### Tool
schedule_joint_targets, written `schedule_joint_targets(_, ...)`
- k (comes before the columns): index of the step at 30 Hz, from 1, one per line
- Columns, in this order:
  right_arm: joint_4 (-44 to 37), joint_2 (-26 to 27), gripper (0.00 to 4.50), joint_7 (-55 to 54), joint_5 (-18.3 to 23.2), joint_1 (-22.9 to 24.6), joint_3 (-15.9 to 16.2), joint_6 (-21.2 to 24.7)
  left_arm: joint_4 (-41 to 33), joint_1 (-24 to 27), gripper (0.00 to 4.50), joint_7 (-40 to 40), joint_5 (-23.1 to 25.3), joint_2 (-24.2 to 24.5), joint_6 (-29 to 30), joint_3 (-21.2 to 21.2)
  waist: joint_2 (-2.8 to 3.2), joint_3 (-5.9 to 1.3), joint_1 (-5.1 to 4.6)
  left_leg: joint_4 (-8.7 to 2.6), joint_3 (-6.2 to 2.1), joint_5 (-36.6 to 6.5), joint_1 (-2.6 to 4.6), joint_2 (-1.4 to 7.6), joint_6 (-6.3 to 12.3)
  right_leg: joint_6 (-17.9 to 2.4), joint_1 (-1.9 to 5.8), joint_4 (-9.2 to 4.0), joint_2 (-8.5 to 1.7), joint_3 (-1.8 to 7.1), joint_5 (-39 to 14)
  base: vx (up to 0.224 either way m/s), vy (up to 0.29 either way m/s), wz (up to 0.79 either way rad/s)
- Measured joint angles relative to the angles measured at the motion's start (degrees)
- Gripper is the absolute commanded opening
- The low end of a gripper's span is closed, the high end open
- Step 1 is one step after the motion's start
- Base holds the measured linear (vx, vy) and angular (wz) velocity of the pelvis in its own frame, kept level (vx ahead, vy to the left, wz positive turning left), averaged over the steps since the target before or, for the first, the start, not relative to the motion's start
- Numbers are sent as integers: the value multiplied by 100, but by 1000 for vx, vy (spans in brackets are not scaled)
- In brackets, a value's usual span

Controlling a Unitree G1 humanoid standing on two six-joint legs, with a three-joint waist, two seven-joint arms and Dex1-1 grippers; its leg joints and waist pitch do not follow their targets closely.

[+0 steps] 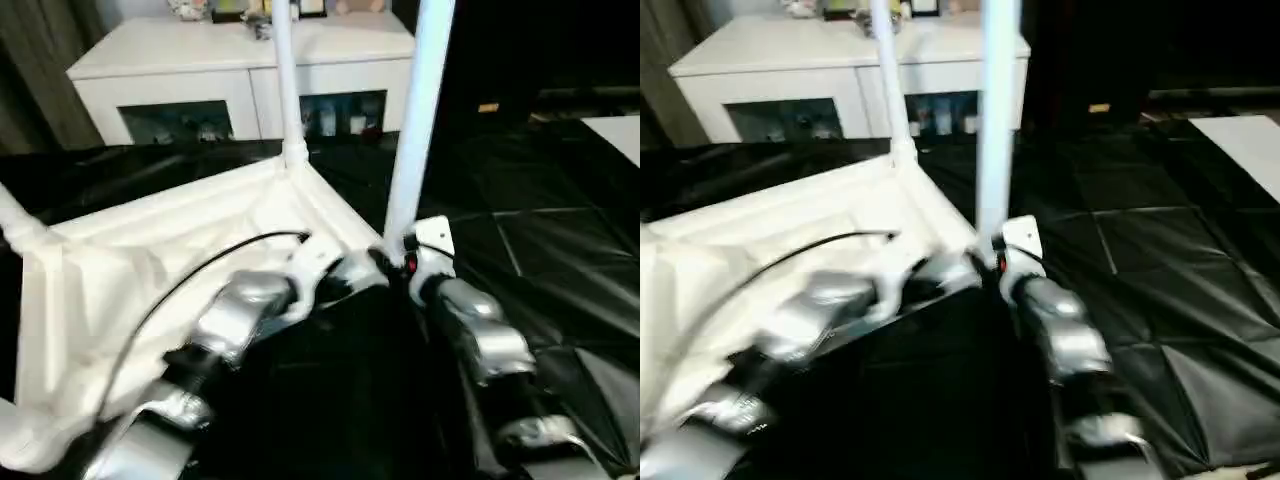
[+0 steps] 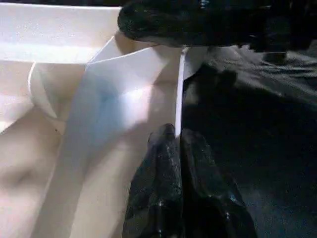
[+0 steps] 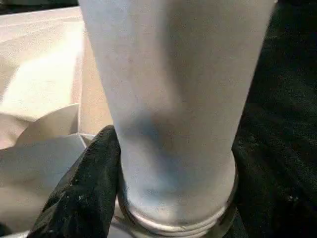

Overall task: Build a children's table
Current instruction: Rotate leg to tighten

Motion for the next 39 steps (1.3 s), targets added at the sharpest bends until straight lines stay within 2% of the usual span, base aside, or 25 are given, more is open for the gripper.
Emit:
schedule_joint_targets(5,-3,37,272,-14,-42,-13,4,-73,12,-3,0,10,-6,2,-108,-1,54,-2,-7,-2,0,0,-9,1,2,6,-1,-10,1,-2,-3,0,0,0)
schedule_joint_targets(6,-12,54,307,53,-26,3,2,-117,-19,21,0,7,-11,7,-130,-2,70,-1,-8,-2,-1,0,-12,1,2,6,-3,-11,1,-3,-4,0,0,0)
schedule_joint_targets(7,-51,40,307,135,-7,48,2,-158,-72,65,0,-14,-20,26,-151,-2,77,1,-10,-4,-1,0,-13,1,2,7,-4,-13,1,-4,-4,0,0,0)
schedule_joint_targets(10,-255,-10,351,470,13,268,60,-302,-197,174,0,-122,-50,154,-232,10,88,0,-24,-13,-1,0,-11,5,2,19,-7,-13,5,-6,-11,0,0,0)
schedule_joint_targets(14,-280,-122,387,932,86,298,202,-335,-211,250,0,-225,-81,329,-351,130,91,2,-177,-26,-6,0,-9,6,2,19,-16,-12,8,-10,-11,0,0,0)
schedule_joint_targets(17,-339,-427,387,1524,143,312,334,-334,-336,364,0,-407,-119,467,-422,145,89,4,-202,-33,-6,0,-8,6,2,19,-18,-12,9,-10,-11,0,0,0)
schedule_joint_targets(22,-778,-1029,387,2881,393,525,522,-338,-773,707,0,-1168,-275,916,-538,135,83,8,-181,-35,-6,1,-10,9,3,29,-21,-12,10,-11,-17,0,0,0)
schedule_joint_targets(26,-1113,-1513,387,3950,597,689,703,-331,-1163,962,0,-1913,-463,1282,-549,34,83,13,-123,-32,-3,2,-15,9,5,35,-22,-13,8,-11,-22,0,0,0)
schedule_joint_targets(31,-1304,-1750,387,4557,714,829,853,-341,-1480,1175,0,-2277,-532,1529,-564,-48,94,14,-14,-27,0,5,-15,8,10,33,-20,-16,7,-9,-22,0,0,0)
schedule_joint_targets(39,-1332,-1848,387,4854,659,920,1024,-393,-1775,1347,0,-2491,-615,1713,-389,-54,88,15,1,-25,0,5,-10,8,11,33,-19,-9,7,-7,-22,0,0,0)
